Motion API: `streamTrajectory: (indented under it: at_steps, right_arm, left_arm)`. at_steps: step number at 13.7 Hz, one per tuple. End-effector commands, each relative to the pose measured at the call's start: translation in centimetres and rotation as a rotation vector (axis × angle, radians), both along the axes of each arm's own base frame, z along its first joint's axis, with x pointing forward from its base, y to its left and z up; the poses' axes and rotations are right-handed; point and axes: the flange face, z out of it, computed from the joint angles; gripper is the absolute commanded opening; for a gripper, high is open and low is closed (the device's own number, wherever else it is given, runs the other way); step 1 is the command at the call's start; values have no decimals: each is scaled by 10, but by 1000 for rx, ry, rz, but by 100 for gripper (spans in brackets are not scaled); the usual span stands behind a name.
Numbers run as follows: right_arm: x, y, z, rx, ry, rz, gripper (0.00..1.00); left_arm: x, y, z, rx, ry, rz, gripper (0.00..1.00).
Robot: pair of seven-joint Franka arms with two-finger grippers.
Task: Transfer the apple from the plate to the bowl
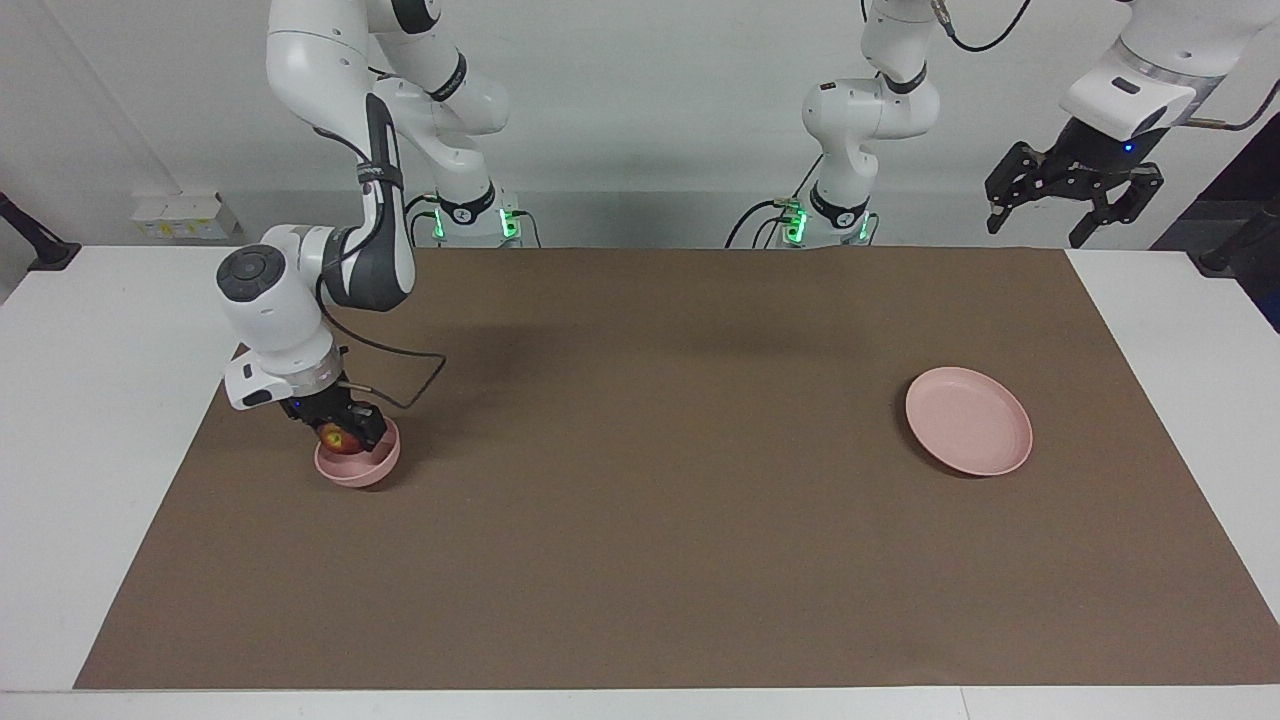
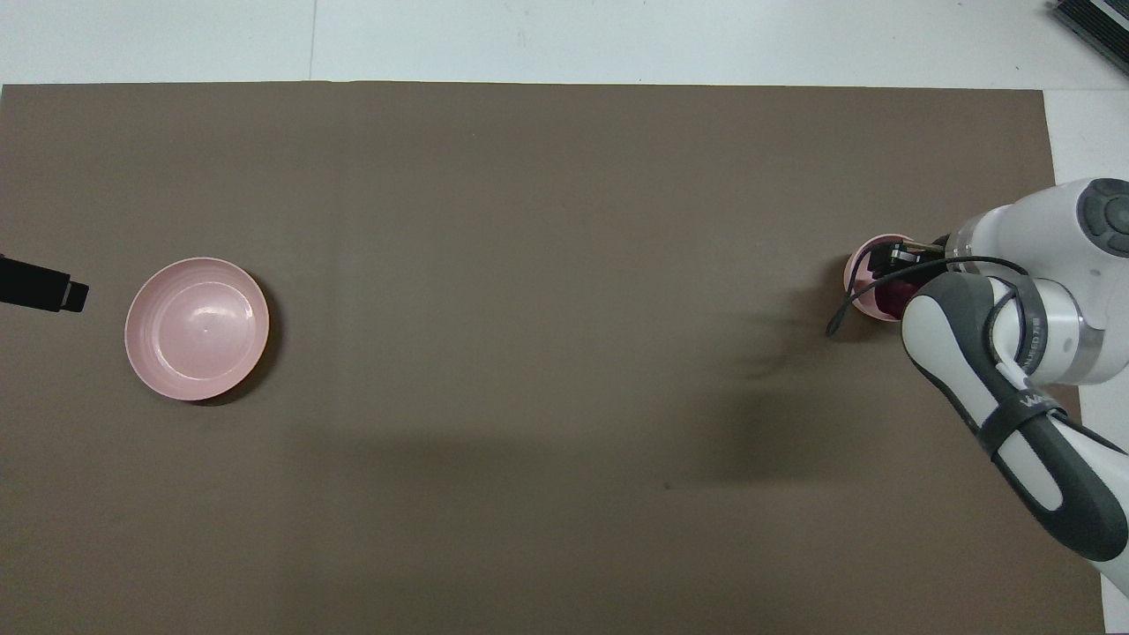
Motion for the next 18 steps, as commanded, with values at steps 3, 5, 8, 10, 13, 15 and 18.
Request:
streamTrajectory:
  at_steps: [3, 5, 8, 10, 13, 15, 18]
  right_arm:
    - [16, -4, -13, -15, -47, 21, 0]
    - [19, -1, -11, -15, -56, 25, 71]
    - [29, 4, 7, -14, -75, 30, 100]
    - [27, 8, 22, -14, -47, 39, 100]
    - [20, 11, 57, -11, -22, 72, 100]
    - [9, 14, 80, -10, 5, 133, 100]
    - [-12, 29, 128, -5, 48, 185, 100]
  left_arm:
    - [-9, 7, 2, 13, 20, 58, 100]
    - [-9, 8, -4, 26, 35, 68, 100]
    - [-5, 13, -17, 47, 49, 84, 100]
    - [-5, 15, -29, 49, 67, 120, 100]
    - [-3, 21, -40, 52, 73, 144, 100]
    - [-3, 22, -41, 52, 75, 139, 100]
    - [-3, 20, -41, 52, 70, 121, 100]
